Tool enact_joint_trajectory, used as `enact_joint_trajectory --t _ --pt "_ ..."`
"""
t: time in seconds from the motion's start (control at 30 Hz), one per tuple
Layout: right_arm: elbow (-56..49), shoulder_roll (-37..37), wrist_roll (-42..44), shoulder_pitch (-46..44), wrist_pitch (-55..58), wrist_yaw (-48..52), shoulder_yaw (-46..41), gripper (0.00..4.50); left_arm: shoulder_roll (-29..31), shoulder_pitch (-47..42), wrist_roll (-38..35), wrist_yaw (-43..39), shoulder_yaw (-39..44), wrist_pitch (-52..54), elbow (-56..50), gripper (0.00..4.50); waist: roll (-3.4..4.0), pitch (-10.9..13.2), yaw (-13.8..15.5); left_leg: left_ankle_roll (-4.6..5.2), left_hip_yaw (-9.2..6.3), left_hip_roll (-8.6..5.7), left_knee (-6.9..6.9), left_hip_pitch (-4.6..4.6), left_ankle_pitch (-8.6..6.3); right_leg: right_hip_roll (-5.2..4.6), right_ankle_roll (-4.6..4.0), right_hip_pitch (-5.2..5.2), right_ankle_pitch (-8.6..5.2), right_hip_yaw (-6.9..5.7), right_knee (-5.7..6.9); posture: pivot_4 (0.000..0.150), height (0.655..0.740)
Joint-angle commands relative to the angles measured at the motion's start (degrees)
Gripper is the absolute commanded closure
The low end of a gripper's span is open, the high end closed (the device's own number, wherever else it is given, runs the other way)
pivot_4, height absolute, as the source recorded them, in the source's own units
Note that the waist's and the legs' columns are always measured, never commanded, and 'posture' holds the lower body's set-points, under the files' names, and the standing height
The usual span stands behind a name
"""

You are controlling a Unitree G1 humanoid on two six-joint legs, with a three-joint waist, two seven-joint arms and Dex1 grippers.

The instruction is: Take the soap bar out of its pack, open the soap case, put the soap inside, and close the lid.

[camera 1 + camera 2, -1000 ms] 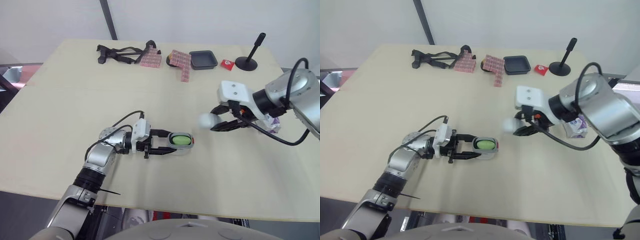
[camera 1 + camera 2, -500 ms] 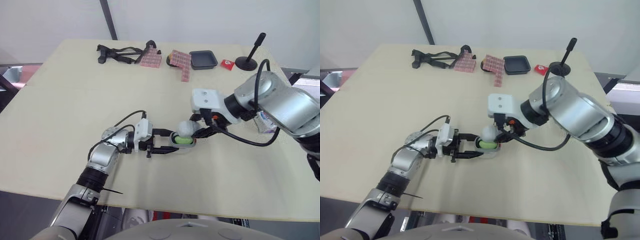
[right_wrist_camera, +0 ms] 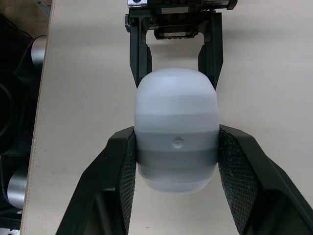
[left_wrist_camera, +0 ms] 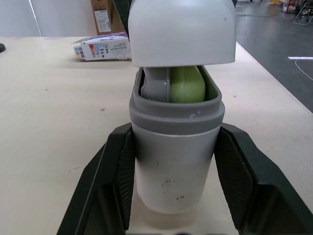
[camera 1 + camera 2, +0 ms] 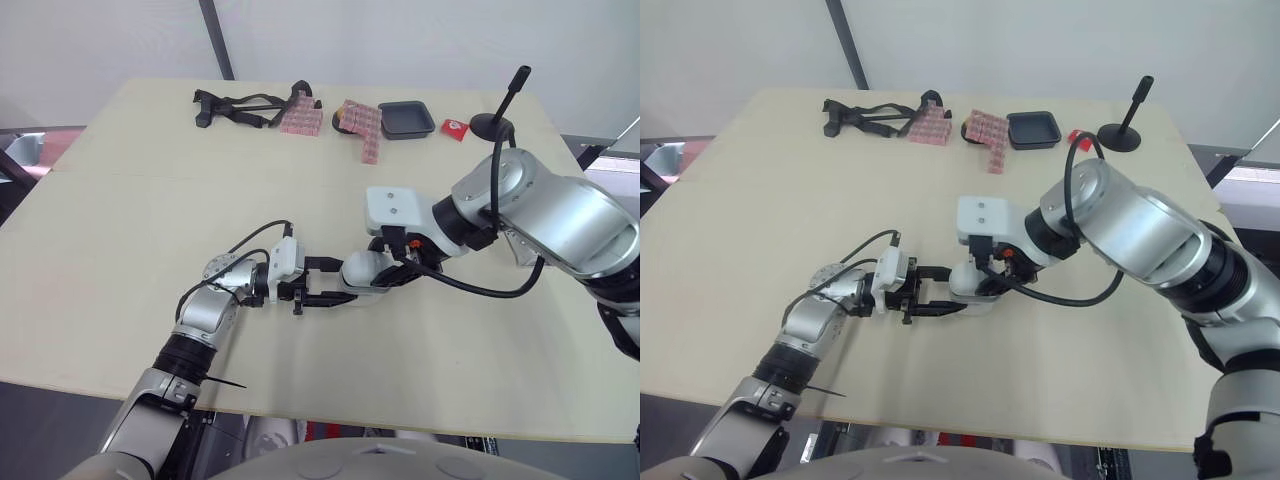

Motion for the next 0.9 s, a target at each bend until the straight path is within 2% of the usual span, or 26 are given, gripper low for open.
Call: enact_joint_trajectory --t 0.03,0.9 --pt "-0.6 -0.3 0.8 -1.4 0.2 -0.4 0.6 2.57 0.1 -0.2 0.2 0.6 0.3 -0.3 0.0 2.62 0.00 0.0 0.0 0.00 0.00 0.00 0.00 0.00 0.00 0.00 0.00 0.00 0.00 0.00 0.00 0.150 0.7400" --pt "2.0 2.1 1.3 -1.7 1.6 -3.1 4.9 2.57 0.4 0.3 0.1 0.9 0.2 0.2 -0.7 2.62 -0.02 0.0 -0.2 -0.11 0.02 0.00 -0.03 0.20 0.06 0.01 0.00 0.08 0.00 0.05 0.09 0.150 0.7400"
